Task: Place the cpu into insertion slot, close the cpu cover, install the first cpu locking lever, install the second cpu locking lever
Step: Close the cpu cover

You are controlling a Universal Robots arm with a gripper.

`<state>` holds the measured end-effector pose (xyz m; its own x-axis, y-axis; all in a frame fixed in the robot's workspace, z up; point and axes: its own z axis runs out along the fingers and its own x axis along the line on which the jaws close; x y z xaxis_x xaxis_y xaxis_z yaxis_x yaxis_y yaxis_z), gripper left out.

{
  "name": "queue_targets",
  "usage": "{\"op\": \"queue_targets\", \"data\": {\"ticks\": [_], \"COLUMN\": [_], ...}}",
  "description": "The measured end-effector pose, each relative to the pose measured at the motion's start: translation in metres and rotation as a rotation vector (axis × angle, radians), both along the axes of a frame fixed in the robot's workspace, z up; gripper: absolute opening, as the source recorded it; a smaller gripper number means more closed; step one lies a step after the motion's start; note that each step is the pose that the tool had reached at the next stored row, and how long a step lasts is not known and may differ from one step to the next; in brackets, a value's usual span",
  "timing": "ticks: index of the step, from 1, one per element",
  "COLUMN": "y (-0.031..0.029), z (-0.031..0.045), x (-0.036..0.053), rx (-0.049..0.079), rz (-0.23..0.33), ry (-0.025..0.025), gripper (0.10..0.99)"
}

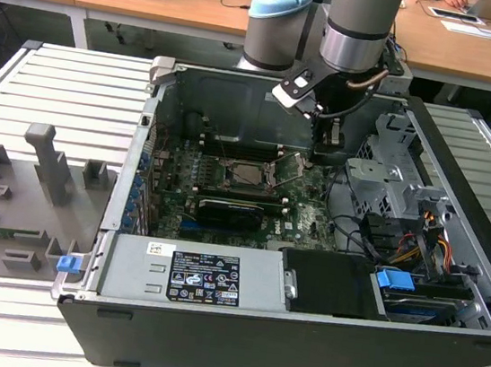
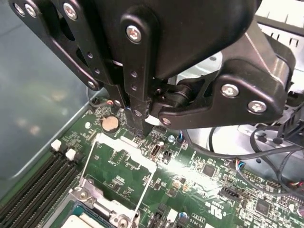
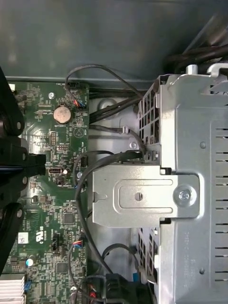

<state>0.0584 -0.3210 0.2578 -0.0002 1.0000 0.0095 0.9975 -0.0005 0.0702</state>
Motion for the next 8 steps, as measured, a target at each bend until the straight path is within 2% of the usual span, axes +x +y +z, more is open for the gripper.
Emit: {"op": "queue_targets", "data": {"ticks": [4,8], "y": [0.0005,0.0025], "z": [-0.0091,-0.0121], "x": [0.0021,0.0026], "rx": [0.0,0.0], "rz": [0.002,0.002], "ry": [0.0017,0.0028], "gripper": [0.106,0.106]}}
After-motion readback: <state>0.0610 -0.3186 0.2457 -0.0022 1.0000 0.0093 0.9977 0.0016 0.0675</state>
